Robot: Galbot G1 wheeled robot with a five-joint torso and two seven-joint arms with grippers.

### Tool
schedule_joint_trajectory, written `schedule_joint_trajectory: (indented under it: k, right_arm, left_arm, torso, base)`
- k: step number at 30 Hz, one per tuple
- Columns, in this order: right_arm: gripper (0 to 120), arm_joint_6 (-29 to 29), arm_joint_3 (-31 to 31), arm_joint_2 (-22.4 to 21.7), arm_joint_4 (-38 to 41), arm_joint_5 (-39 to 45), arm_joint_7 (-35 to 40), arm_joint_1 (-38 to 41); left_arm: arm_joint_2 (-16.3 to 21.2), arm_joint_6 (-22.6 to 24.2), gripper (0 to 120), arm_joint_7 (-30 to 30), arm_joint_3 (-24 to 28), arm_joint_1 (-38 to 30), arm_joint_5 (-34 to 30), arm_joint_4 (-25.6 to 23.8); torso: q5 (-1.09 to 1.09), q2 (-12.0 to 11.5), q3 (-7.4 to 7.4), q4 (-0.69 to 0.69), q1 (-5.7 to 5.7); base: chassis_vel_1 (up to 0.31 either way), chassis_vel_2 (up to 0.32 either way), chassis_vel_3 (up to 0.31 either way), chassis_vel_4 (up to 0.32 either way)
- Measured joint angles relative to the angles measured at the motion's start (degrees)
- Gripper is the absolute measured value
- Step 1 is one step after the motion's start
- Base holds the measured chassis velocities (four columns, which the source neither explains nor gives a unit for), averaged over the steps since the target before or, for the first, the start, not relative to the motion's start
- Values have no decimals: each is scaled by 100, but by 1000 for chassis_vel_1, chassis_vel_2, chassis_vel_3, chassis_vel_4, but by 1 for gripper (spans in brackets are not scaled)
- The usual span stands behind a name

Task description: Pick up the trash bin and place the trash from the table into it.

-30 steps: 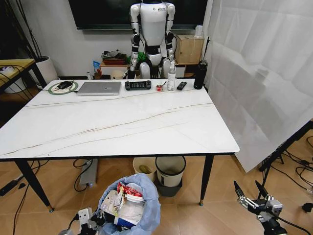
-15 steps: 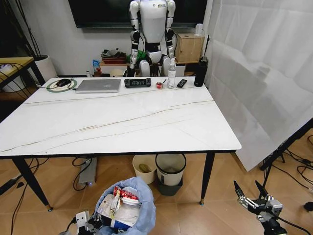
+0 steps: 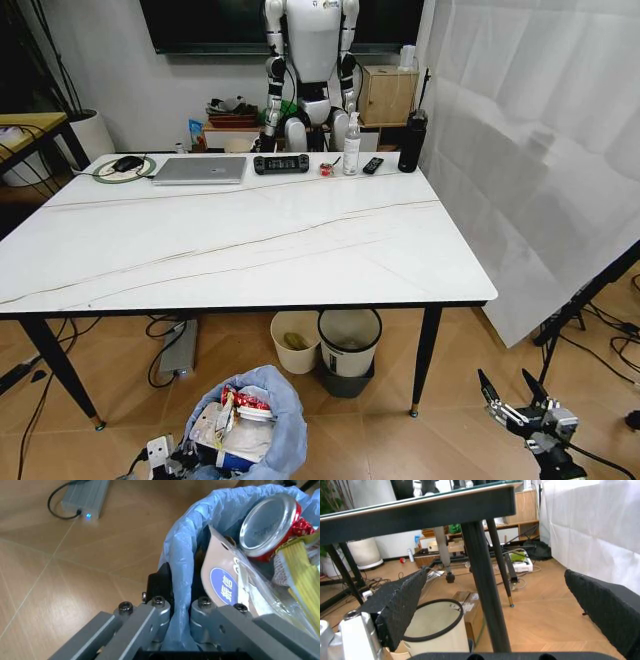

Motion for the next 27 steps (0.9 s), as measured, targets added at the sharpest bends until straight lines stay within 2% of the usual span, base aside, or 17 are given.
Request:
schedule_joint_trajectory:
  k: [27]
  right_arm:
    - [100, 0, 0, 0, 0, 0, 0, 0]
  left_arm:
    - [-141, -557, 0, 322, -129, -1302, 450, 2229]
  torso:
    - [0, -702, -399, 0, -303]
  base:
    - [0, 0, 0, 0]
